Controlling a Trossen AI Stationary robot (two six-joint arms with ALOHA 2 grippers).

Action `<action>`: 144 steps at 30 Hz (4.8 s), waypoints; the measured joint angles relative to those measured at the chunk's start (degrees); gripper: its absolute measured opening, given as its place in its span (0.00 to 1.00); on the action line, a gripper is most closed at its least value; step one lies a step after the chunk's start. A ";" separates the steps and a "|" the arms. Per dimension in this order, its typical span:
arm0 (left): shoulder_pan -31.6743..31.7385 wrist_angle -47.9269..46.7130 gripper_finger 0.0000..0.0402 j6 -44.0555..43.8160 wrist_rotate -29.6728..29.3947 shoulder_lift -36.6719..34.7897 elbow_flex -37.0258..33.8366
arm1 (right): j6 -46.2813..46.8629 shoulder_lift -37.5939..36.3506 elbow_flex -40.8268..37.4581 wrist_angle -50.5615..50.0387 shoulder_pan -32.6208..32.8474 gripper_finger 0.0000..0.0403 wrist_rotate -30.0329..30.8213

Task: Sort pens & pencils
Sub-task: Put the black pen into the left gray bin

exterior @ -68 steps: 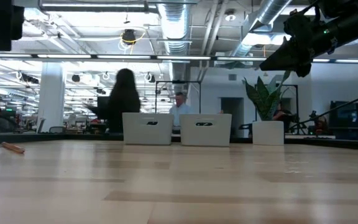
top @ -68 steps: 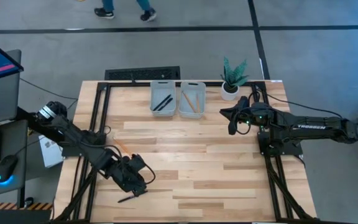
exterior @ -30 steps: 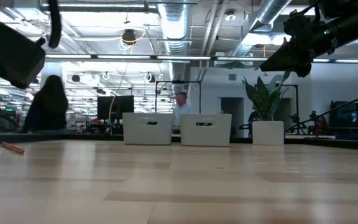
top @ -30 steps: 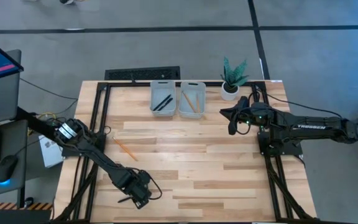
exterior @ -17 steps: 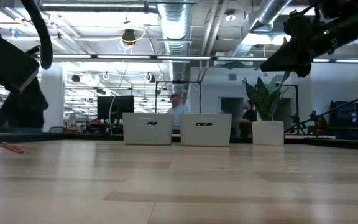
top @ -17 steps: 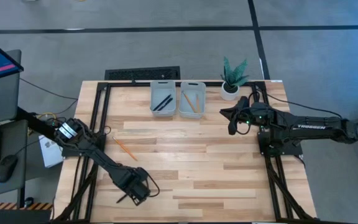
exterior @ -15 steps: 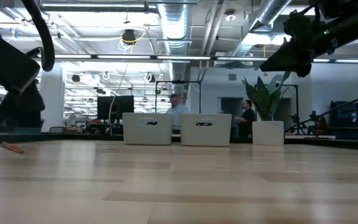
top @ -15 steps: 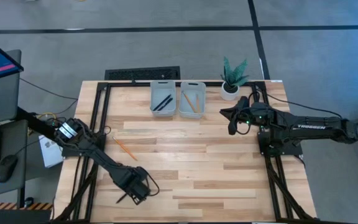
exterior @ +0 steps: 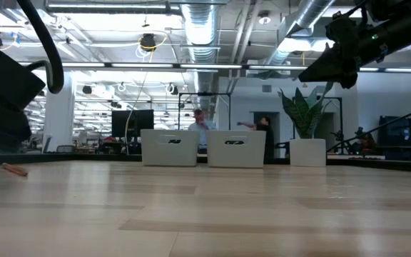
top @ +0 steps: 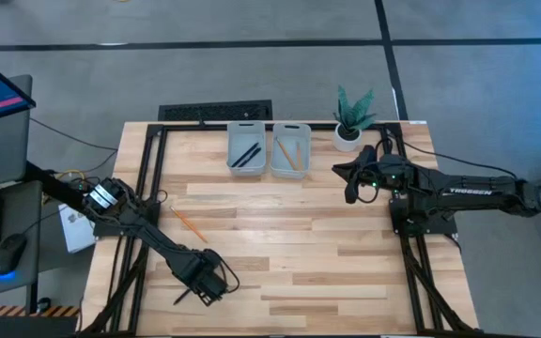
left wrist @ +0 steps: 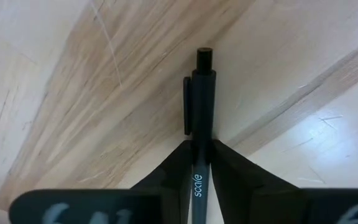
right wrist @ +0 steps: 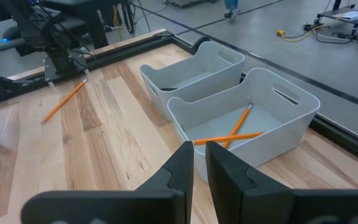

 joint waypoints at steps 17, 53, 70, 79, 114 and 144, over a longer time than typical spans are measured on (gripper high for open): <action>0.06 -0.06 0.07 -0.09 -0.52 0.00 0.07 | -1.42 0.00 0.00 0.00 0.02 0.16 0.02; 16.18 -28.61 0.10 15.27 -22.16 0.07 20.73 | -1.42 0.02 0.00 -0.01 0.02 0.16 0.02; 38.52 -29.27 0.09 41.17 -37.17 -0.07 35.56 | -1.40 0.02 0.00 -0.01 0.04 0.16 0.00; 51.88 -16.98 0.09 54.93 -32.51 -0.07 37.92 | -1.40 0.00 0.00 -0.01 0.04 0.16 0.00; 70.41 -4.52 0.09 68.44 -17.70 0.17 32.82 | -1.38 0.00 0.00 -0.01 0.04 0.16 0.00; 71.38 6.64 0.09 66.29 -13.46 0.13 18.31 | 0.20 0.00 0.00 0.01 0.04 0.16 0.00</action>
